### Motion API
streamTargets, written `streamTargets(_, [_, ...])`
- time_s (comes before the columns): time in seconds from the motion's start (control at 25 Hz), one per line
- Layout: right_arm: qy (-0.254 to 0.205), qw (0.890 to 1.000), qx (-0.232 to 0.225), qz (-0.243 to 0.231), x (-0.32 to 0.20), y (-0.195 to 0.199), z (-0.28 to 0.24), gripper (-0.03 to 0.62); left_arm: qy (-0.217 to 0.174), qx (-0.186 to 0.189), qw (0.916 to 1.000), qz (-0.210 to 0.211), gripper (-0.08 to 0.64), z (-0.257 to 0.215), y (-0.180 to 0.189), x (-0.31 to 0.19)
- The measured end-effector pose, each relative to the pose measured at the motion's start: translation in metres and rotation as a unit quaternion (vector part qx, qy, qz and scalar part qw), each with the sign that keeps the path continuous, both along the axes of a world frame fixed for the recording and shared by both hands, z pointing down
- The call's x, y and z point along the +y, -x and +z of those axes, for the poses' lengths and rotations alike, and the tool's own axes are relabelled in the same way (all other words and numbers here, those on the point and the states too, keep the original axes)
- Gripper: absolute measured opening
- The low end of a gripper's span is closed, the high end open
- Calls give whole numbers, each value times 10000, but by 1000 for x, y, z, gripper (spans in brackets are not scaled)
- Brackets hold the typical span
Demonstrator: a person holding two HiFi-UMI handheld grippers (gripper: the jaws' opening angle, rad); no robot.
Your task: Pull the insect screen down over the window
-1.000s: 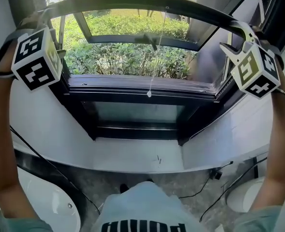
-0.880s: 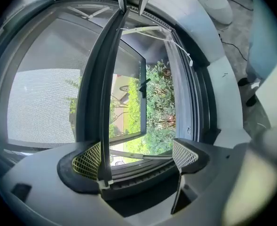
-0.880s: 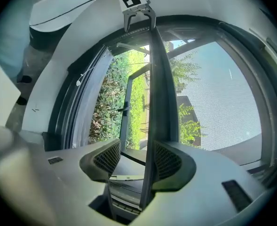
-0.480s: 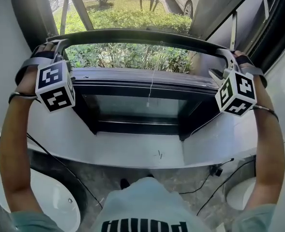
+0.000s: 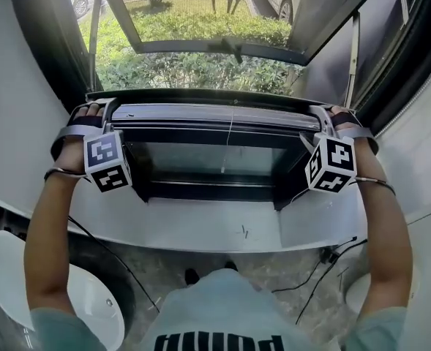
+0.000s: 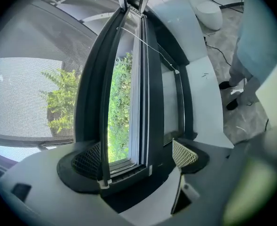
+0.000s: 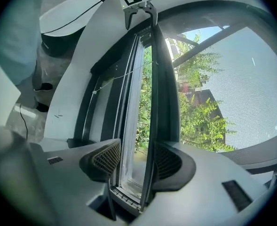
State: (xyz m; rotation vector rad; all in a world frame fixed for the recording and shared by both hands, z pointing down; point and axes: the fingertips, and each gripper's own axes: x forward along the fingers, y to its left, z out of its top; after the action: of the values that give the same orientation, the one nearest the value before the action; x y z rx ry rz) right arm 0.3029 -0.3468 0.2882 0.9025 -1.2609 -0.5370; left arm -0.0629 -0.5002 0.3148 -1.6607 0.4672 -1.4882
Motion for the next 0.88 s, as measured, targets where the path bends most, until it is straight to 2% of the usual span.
streamTargets(0.12, [14,10000,-94,31,0,1,14,224,101,43,9999,-69,467,22,3,-1])
streamTargets(0.4, [-96,9997,-198,134,-3,0,30,224,-149,33,9998,-154,466,36,2,-6])
streamTargets(0.68, [311,9992,-157,199,5,1,71,224,26,-85,9999,-77,466,77,4,-1])
streamTargets(0.88, [429,9986,-210,228,5,3,86,224,112,-91,9999,-46,466,92,6,-1])
